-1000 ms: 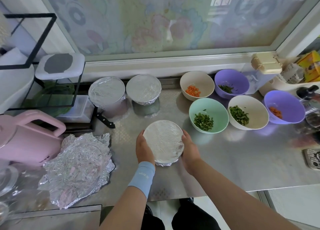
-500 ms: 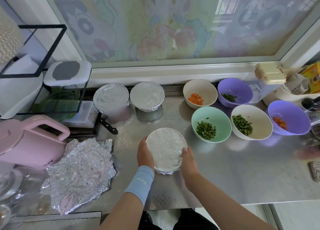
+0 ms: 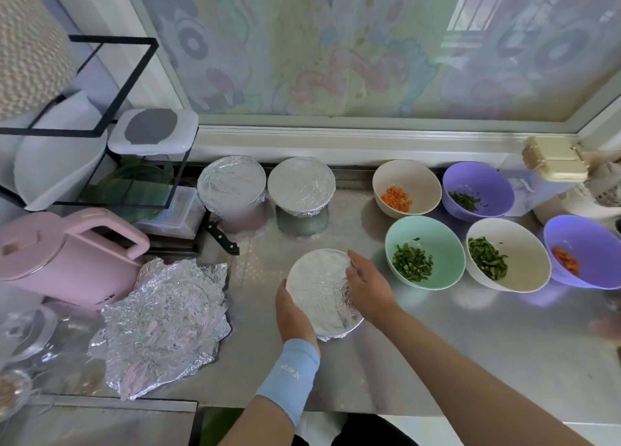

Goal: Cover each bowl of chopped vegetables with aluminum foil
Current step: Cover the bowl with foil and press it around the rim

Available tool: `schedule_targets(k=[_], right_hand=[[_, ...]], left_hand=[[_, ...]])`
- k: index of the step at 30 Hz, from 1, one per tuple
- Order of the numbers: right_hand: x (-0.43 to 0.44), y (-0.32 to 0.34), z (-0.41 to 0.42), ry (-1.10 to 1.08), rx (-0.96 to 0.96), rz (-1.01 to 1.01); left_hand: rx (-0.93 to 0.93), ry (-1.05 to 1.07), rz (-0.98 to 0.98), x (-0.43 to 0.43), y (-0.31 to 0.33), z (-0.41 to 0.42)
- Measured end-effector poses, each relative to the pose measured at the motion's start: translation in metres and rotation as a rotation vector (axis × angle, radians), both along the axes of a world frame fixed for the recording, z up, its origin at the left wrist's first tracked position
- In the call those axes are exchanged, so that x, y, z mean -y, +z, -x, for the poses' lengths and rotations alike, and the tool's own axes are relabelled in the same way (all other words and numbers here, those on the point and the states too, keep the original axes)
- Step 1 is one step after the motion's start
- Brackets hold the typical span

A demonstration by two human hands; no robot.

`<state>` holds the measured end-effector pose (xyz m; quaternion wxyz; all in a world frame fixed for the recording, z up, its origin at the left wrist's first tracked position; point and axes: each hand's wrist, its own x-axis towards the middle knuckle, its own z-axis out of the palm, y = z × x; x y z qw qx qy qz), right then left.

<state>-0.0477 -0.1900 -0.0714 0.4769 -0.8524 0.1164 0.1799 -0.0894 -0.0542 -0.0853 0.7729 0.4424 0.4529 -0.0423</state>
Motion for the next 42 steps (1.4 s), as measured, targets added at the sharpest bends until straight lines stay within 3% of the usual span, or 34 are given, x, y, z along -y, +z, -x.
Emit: schedule_targets(k=[4, 8, 11, 13, 15, 21, 27, 31, 36, 42], right_hand=[[0.004, -0.008, 0.014, -0.164, 0.025, -0.014], [0.011, -0.003, 0.003, -0.046, 0.085, 0.19], [0.008, 0.009, -0.022, 0.149, 0.196, 0.333], [0.002, 0.016, -0.04, 0.342, 0.215, 0.308], [-0.006, 0.018, -0.052, 0.444, 0.093, 0.217], [-0.011, 0.009, -0.054, 0.334, -0.049, 0.116], [0.001, 0.005, -0.048, 0.153, -0.158, 0.038], [0.001, 0.011, -0.051, 0.272, 0.015, 0.252], [-0.017, 0.015, -0.065, 0.499, 0.019, 0.153], [-0.015, 0.006, -0.062, 0.347, -0.046, 0.134]], left_hand=[[-0.018, -0.098, -0.007, -0.009, 0.008, -0.022], [-0.015, -0.13, -0.07, -0.021, -0.002, -0.031], [-0.026, 0.001, -0.098, -0.019, -0.006, -0.021], [-0.013, 0.058, -0.046, -0.009, -0.008, -0.01], [0.047, 0.033, -0.036, 0.004, -0.007, -0.001], [-0.024, 0.075, -0.064, 0.001, 0.0, -0.025], [0.01, -0.051, -0.049, -0.021, 0.011, -0.049], [-0.015, 0.172, -0.146, -0.027, -0.006, -0.039], [0.024, 0.176, 0.038, 0.012, -0.003, -0.006], [-0.028, 0.143, 0.018, -0.005, 0.013, -0.033]])
